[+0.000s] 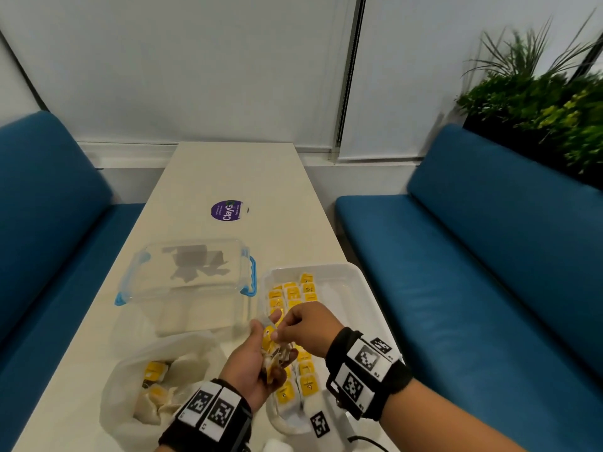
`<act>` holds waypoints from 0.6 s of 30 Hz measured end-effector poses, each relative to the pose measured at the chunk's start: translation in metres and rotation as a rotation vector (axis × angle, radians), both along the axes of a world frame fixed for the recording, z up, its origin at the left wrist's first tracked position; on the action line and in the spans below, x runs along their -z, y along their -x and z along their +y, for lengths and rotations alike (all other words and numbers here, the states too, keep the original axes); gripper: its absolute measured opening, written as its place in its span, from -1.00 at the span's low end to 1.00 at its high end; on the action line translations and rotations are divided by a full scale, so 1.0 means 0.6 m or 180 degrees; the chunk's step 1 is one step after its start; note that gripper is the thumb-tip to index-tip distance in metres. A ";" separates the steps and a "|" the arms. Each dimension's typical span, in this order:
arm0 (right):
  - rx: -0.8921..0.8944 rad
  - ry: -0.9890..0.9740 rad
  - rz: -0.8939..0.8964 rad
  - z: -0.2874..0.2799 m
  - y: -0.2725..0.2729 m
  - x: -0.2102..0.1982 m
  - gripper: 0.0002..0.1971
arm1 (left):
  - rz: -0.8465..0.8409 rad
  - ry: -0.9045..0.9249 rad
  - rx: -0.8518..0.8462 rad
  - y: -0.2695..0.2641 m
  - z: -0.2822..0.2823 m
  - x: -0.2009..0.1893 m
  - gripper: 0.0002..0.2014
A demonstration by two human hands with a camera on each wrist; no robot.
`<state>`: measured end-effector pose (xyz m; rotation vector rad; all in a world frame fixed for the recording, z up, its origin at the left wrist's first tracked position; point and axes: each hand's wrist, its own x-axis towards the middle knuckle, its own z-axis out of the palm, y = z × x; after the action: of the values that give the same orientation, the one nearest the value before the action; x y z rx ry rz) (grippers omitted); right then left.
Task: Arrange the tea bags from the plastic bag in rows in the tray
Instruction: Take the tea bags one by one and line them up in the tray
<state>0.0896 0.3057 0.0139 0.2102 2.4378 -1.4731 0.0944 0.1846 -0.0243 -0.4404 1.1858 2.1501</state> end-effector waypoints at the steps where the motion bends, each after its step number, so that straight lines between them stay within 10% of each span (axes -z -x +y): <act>1: 0.0095 0.0097 -0.0029 0.000 -0.001 -0.004 -0.77 | 0.0027 0.0055 0.0020 -0.002 -0.002 -0.001 -0.61; 18: -0.0681 -0.0258 0.0193 0.048 0.004 -0.053 -0.81 | 0.0606 0.0754 0.0622 -0.020 0.002 -0.005 -0.89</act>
<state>0.0870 0.3343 0.0456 -0.0782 2.4803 -1.3086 0.1065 0.1861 -0.0213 -0.2119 1.5329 1.9246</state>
